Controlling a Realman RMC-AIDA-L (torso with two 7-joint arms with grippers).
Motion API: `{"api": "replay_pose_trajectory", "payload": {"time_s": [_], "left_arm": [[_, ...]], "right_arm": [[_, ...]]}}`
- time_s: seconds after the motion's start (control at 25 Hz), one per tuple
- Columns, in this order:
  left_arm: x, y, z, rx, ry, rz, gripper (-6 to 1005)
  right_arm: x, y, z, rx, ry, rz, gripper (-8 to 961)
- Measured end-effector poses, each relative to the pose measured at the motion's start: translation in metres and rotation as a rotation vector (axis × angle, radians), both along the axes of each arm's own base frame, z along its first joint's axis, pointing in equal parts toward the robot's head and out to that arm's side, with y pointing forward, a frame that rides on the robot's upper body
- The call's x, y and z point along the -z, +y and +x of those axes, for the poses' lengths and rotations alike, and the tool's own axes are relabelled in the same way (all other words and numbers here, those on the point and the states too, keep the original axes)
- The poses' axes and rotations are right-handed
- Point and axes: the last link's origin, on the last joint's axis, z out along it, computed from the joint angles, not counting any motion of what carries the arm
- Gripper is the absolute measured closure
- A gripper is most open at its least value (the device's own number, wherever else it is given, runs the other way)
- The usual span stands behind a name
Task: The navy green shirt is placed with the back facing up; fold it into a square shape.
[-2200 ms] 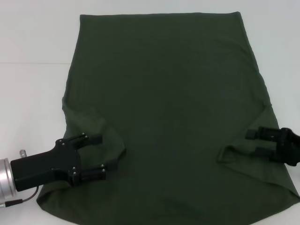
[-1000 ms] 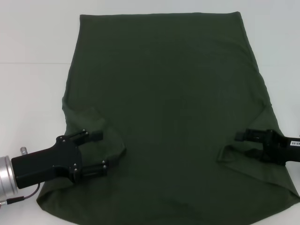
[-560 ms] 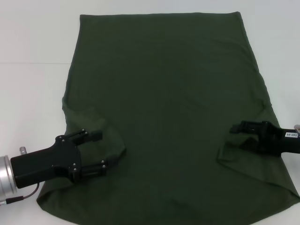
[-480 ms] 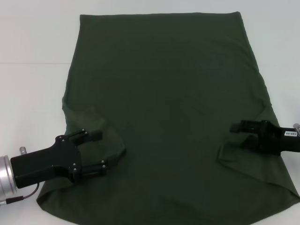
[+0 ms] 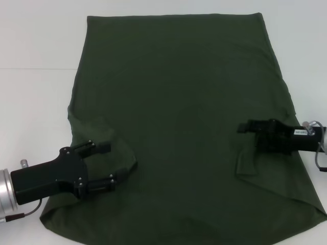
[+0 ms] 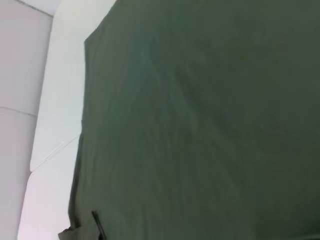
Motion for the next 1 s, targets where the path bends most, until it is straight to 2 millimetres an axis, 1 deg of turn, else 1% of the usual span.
{"api": "replay_pose_trajectory", "payload": {"time_s": [0.24,0.44,0.64,1.0], "left_arm": [[0.0,-0.001,-0.001,-0.002,0.001,0.001,122],[0.0,-0.002,-0.002,-0.005,0.001,0.001,122],[0.0,-0.003,-0.003,-0.006,0.0,0.0,122],[0.0,-0.005,-0.003,-0.009,-0.003,-0.001,122]], "right_arm": [[0.005,0.01,-0.018,-0.051,-0.009,-0.007,170],[0.007,0.016,-0.028,-0.087,-0.023,-0.021,172],[0.01,0.018,-0.035,-0.113,-0.037,-0.041,172],[0.014,0.014,-0.04,-0.144,-0.04,-0.087,171]]}}
